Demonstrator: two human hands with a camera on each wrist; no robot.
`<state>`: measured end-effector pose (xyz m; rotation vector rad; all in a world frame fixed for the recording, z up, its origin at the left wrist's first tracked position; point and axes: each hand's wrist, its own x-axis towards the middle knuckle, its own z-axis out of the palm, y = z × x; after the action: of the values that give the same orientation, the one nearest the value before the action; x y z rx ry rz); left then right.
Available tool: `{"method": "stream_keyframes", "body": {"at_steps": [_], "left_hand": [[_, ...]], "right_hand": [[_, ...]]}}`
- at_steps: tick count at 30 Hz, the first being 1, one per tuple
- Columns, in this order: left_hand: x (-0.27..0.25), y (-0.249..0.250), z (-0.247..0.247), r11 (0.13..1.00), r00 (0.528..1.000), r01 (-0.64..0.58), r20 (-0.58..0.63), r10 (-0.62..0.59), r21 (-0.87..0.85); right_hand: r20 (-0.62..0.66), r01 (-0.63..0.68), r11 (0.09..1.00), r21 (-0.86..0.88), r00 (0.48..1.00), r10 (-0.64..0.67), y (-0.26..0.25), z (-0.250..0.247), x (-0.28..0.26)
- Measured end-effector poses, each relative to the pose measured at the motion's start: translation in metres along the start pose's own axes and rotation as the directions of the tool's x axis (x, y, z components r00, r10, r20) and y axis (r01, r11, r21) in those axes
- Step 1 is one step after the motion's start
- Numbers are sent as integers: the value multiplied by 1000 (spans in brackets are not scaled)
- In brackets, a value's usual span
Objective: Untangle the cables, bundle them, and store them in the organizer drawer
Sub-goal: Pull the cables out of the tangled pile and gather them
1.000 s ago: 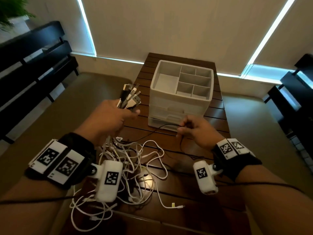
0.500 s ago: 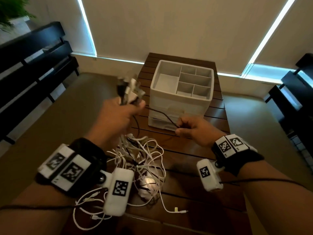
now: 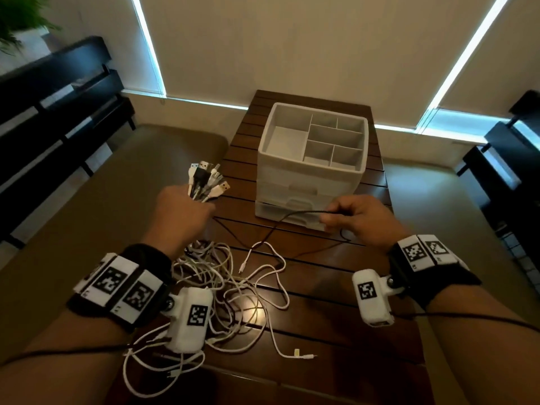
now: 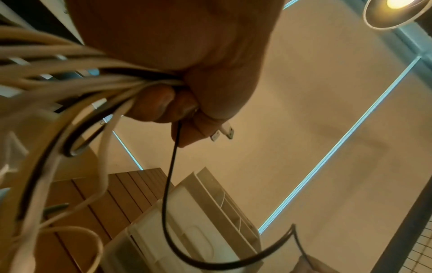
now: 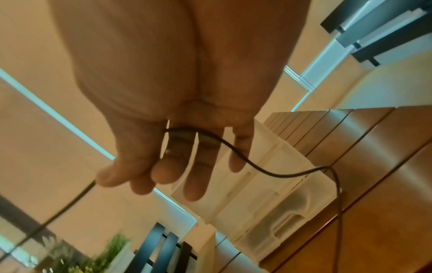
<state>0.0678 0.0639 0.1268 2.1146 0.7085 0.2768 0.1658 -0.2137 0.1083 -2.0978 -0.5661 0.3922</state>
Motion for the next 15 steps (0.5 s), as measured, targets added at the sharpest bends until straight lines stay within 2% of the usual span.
{"method": "stream_keyframes", "body": {"at_steps": [3, 5, 7, 8, 10, 12, 13, 14, 15], "left_hand": [[9, -4, -4, 994, 998, 54, -30, -57, -90], [17, -9, -9, 966, 990, 138, -4, -143, -220], [20, -15, -11, 918, 972, 234, 75, -222, -319], [22, -18, -10, 898, 962, 272, 112, -248, -346], [21, -24, -7, 889, 951, 305, 161, -265, -340], [20, -27, -1, 905, 951, 296, 177, -252, -305], [19, -27, 1, 911, 953, 291, 177, -248, -293], [17, -28, 3, 916, 954, 286, 171, -245, -283], [17, -28, 5, 920, 956, 281, 166, -243, -274]], "right_hand": [[21, 69, 993, 99, 997, -71, -11, -5, -6], [-57, 146, 974, 174, 989, -138, -22, -11, -11], [-146, 213, 957, 197, 972, -187, -36, -14, -15], [-180, 251, 958, 139, 958, -225, -43, -14, -14], [-246, 310, 941, -135, 910, -335, -50, -10, -11], [-337, 317, 864, -390, 824, -455, -55, -6, -7], [-383, 337, 833, -439, 768, -513, -58, -5, -5], [-389, 362, 813, -455, 740, -548, -61, -5, -3], [-328, 371, 815, -444, 780, -534, -65, -4, -2]]}}
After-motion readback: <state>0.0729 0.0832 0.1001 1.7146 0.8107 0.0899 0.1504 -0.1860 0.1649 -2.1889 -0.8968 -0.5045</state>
